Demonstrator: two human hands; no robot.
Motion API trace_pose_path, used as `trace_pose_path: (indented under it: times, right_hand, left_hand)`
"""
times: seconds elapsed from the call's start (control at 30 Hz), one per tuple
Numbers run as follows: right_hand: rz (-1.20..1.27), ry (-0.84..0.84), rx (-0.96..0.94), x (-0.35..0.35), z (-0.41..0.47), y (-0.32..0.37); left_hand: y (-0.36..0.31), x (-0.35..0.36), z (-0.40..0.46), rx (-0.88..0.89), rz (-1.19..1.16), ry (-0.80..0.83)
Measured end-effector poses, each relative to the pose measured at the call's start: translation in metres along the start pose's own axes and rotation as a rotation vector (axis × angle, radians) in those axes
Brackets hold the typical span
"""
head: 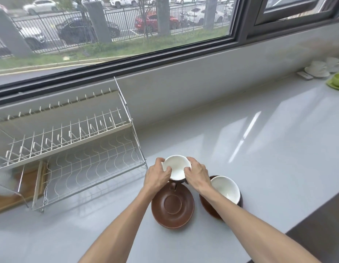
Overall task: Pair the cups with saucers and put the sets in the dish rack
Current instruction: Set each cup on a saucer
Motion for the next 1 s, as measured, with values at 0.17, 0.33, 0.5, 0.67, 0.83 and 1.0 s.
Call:
trace_pose_path:
  times: [0.17,0.33,0.5,0.67,0.83,1.0]
  right_hand:
    - [-0.035,0.02,-0.056,0.007,-0.032,-0.004]
    - [-0.034,0.024,-0.056,0.018,-0.059,-0.011]
    - [-0.021,0.044,-0.024,0.026,-0.073,-0.021]
    - [-0.005,0.056,-0.002,0.035,-0.079,-0.028]
    - [0.009,0.07,0.005,0.042,-0.081,-0.034]
    - [0.013,0.084,0.021,0.048,-0.078,-0.038]
  left_hand:
    - [0.025,0.002,-0.022,-0.034,-0.052,0.067]
    - [0.03,0.001,-0.052,-0.036,-0.01,0.127]
    - [0.038,0.005,-0.066,-0.053,-0.016,0.157]
    - [0.044,0.008,-0.073,-0.061,-0.01,0.173]
    - [0.052,0.013,-0.074,-0.064,0.003,0.178]
    - [0.058,0.018,-0.071,-0.062,-0.002,0.185]
Point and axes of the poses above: each hand's wrist, its own z-axis towards the middle knuckle, its own x-axis out of the palm, y = z × x, the point moved 5 cm from there along z, towards the middle knuckle, and after that the axes turned 2 degrees about -z, right-handed, at the moved point
